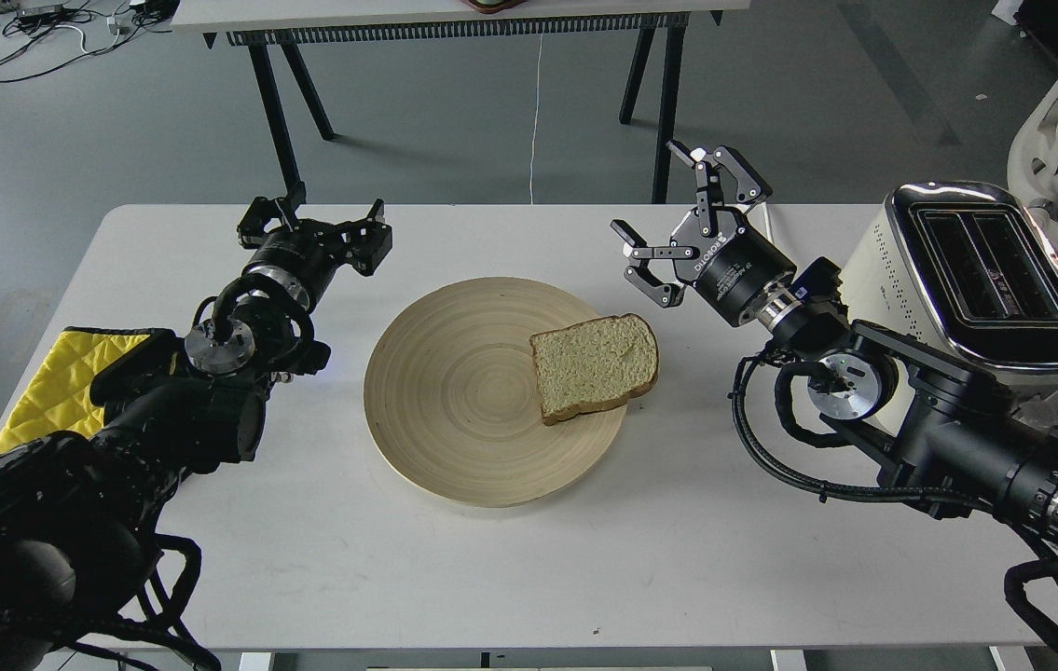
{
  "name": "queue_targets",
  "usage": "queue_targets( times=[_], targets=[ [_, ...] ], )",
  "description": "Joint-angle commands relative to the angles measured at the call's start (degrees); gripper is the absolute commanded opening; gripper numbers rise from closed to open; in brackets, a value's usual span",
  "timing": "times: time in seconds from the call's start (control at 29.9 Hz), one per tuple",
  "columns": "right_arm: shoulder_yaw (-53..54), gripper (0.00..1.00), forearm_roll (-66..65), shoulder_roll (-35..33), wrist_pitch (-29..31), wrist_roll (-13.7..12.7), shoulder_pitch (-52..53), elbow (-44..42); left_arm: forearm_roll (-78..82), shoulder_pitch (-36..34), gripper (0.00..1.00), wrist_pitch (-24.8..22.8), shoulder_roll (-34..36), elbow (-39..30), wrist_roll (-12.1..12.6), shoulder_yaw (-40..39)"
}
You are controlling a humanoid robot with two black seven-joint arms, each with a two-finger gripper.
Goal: Put bread in toaster with right arm
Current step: 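Raise the right gripper and rotate it to face the bread slice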
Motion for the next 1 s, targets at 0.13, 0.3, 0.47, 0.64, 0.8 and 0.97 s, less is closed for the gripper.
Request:
queue_targets(
  times=[0.13, 0.3, 0.47, 0.64, 0.8, 0.97],
  targets=[
    [0.0, 1.0, 0.0, -1.0, 0.0, 0.0, 0.0, 0.0, 0.0, 0.0, 1.0, 0.0, 0.1, 0.0, -0.1, 0.0],
    [0.2, 1.0, -0.1, -1.5, 0.0, -0.2, 0.9, 1.4, 0.0, 0.0, 1.0, 0.0, 0.1, 0.0, -0.1, 0.0],
    [-0.5, 1.0, -2.4, -3.4, 0.0, -0.6, 5.7, 3.0, 0.0, 0.0, 1.0, 0.0, 0.1, 0.0, -0.1, 0.0],
    [-0.5, 1.0, -12.8, -5.8, -1.9, -1.2, 7.3, 4.0, 0.0, 0.1, 1.0, 0.0, 0.1, 0.0, -0.1, 0.0],
    [-0.8, 1.0, -20.1, -8.0, -19.8, -5.3, 7.1, 8.7, 0.0, 0.0, 1.0, 0.0, 0.1, 0.0, -0.1, 0.0],
    [-4.4, 1.0, -32.3, -8.5, -39.7, -8.7, 6.1, 14.6, 0.0, 0.0, 1.0, 0.0, 0.1, 0.0, -0.1, 0.0]
  ],
)
